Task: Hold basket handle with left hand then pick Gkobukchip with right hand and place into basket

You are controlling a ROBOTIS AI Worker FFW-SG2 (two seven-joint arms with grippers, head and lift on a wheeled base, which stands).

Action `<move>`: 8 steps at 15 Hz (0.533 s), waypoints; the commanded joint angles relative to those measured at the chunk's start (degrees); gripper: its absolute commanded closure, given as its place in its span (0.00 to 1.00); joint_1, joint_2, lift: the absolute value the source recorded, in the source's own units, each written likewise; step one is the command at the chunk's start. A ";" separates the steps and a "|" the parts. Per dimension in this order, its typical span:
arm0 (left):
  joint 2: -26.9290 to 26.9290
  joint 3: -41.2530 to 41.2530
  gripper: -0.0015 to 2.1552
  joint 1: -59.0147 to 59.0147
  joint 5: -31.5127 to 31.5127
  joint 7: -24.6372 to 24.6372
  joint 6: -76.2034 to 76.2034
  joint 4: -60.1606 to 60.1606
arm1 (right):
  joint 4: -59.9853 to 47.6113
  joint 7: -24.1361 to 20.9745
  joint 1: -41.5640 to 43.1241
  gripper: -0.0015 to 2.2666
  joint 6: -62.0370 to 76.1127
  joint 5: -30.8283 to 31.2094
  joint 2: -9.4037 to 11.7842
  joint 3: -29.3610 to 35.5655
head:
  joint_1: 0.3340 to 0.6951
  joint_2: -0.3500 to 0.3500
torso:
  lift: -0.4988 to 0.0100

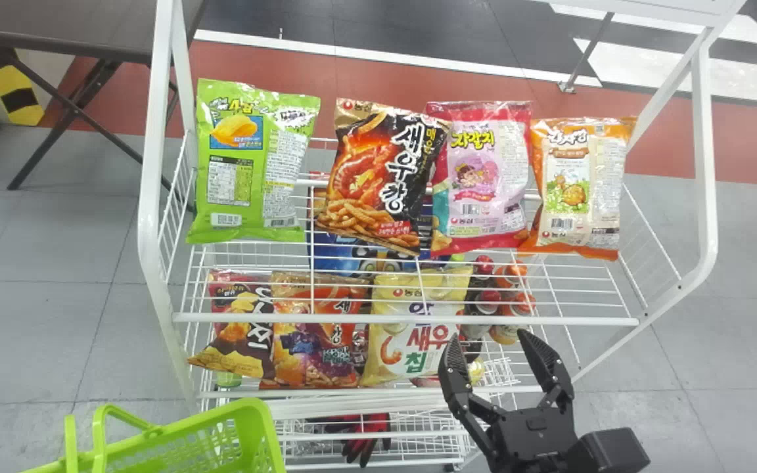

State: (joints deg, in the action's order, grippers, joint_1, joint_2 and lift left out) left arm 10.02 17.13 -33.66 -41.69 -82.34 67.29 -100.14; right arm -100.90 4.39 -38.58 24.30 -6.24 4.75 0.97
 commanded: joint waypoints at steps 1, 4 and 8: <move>0.00 0.09 1.00 0.00 0.11 0.08 0.00 0.12 | 0.09 0.00 0.00 0.06 0.18 0.00 0.00 0.00 | 1.00 0.19 | 0.98; 0.00 0.09 1.00 0.00 0.11 0.08 0.00 0.38 | 0.09 0.00 0.00 0.06 0.53 0.00 0.00 -0.09 | 1.00 0.19 | 0.98; 0.00 0.09 1.00 0.00 0.11 -0.01 0.00 0.47 | 0.09 0.00 0.00 0.06 0.53 0.00 -0.09 -0.17 | 1.00 0.19 | 0.98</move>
State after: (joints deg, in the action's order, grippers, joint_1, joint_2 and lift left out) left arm 10.02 17.23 -33.66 -41.57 -82.34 67.29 -99.75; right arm -100.81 4.40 -38.58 24.81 -6.24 4.66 0.80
